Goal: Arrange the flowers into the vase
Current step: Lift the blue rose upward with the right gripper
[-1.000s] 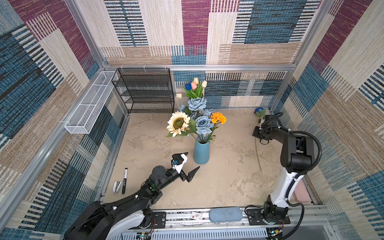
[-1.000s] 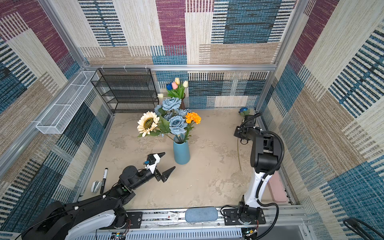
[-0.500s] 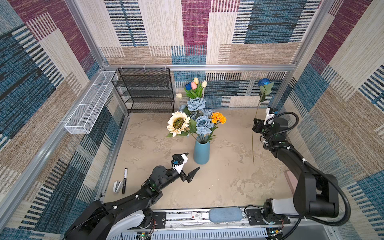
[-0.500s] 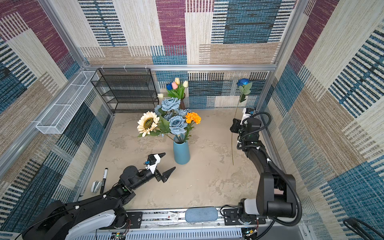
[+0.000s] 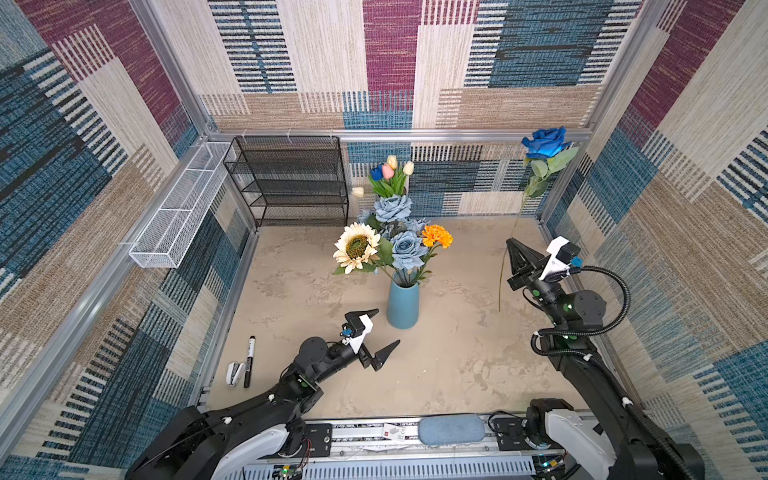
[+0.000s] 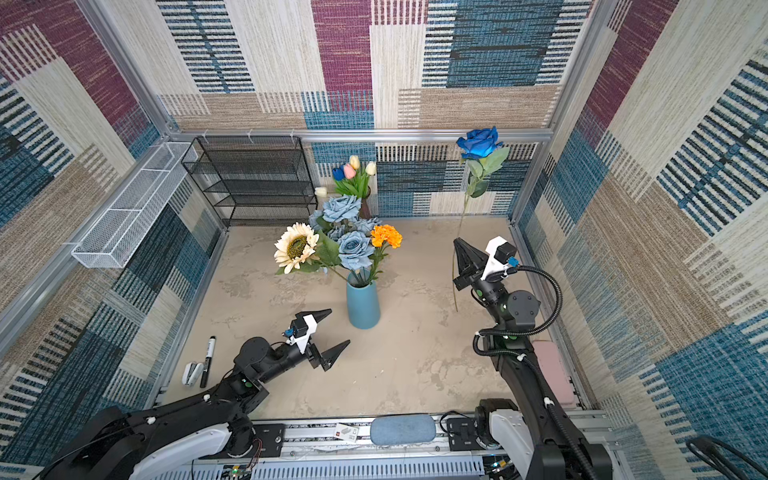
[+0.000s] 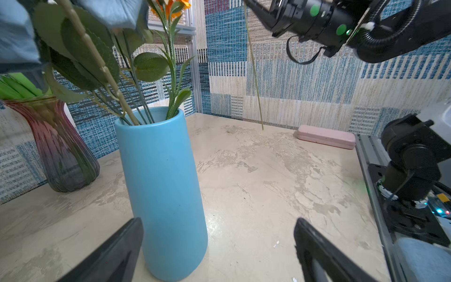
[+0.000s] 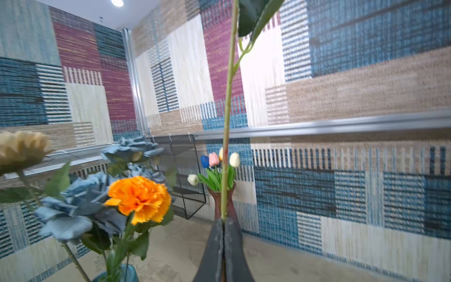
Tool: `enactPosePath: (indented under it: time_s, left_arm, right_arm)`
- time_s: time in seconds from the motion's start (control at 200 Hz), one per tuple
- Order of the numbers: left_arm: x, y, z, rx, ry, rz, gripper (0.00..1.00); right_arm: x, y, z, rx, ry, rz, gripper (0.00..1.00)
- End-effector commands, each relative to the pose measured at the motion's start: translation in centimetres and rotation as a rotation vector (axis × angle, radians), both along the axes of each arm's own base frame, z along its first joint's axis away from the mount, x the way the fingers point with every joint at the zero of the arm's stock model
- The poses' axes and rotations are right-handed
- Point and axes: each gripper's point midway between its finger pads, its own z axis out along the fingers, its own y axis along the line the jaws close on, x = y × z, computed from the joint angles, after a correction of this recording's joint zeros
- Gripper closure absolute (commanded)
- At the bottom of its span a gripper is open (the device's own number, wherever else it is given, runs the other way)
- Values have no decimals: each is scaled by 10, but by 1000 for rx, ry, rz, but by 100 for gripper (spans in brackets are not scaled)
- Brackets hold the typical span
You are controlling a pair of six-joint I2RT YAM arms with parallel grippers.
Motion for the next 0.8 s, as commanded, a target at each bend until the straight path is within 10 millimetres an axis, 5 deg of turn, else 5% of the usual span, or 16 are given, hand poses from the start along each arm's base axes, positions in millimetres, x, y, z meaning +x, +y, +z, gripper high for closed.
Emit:
enactPosePath:
  time_s: [0.0, 0.22, 0.581, 0.792]
  left_arm:
    - [3, 0, 11, -35, -51, 14, 1]
    - [6, -4, 9, -35, -47, 4, 1]
    - [8, -3, 8, -19, -60, 18, 1]
    - [7, 0, 8, -11, -64, 27, 1]
  right_arm:
    - [-26, 14, 26, 25, -101, 88, 100]
    - [-66, 58, 54, 34, -206, 300, 100]
    - [-99, 148, 78, -120, -263, 668, 100]
    - [-95, 169, 92, -58, -310, 681, 100]
